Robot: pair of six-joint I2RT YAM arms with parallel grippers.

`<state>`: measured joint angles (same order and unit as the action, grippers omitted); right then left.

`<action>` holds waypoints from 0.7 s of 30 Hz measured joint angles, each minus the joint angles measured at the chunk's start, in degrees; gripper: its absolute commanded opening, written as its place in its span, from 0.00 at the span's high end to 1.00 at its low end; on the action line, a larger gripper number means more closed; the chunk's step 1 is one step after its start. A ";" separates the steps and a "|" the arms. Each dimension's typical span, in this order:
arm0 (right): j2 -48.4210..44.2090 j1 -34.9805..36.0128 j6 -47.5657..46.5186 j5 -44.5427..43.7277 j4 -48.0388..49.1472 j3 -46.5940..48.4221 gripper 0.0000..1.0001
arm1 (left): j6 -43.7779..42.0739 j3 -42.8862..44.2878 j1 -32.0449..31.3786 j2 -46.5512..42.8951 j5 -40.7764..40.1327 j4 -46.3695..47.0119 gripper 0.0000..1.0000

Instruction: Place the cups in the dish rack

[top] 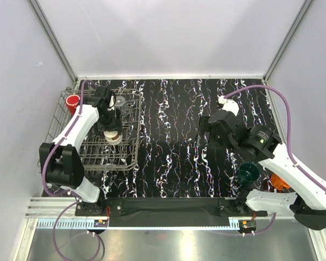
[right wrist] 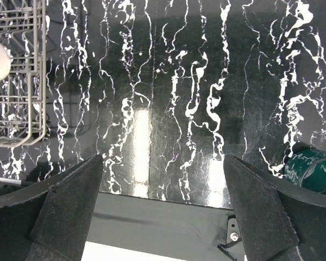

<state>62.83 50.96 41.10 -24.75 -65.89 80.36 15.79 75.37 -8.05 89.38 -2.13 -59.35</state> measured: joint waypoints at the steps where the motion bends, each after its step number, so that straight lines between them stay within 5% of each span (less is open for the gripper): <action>1: -0.09 0.00 -0.04 0.31 0.02 0.00 0.00 | -0.24 -0.07 0.04 0.50 0.02 0.46 1.00; 14: -1.31 0.00 -0.20 1.77 0.37 0.00 0.00 | -0.87 -9.53 0.87 2.21 1.57 8.94 1.00; 17: -1.31 0.00 -0.20 2.10 0.79 -0.04 0.00 | -0.98 -10.01 1.03 2.19 1.49 10.47 0.80; 18: -1.31 0.00 -0.17 2.36 0.98 -0.09 0.00 | -1.01 -10.21 1.07 2.14 1.44 11.10 0.60; 21: -1.31 0.00 -0.20 2.97 1.40 -0.44 0.00 | -1.01 -10.78 1.33 1.90 1.44 12.74 0.34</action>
<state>61.52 50.96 40.91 -21.78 -64.49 79.92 14.79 64.60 -6.72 91.29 -0.69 -46.61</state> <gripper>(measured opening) 0.994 0.719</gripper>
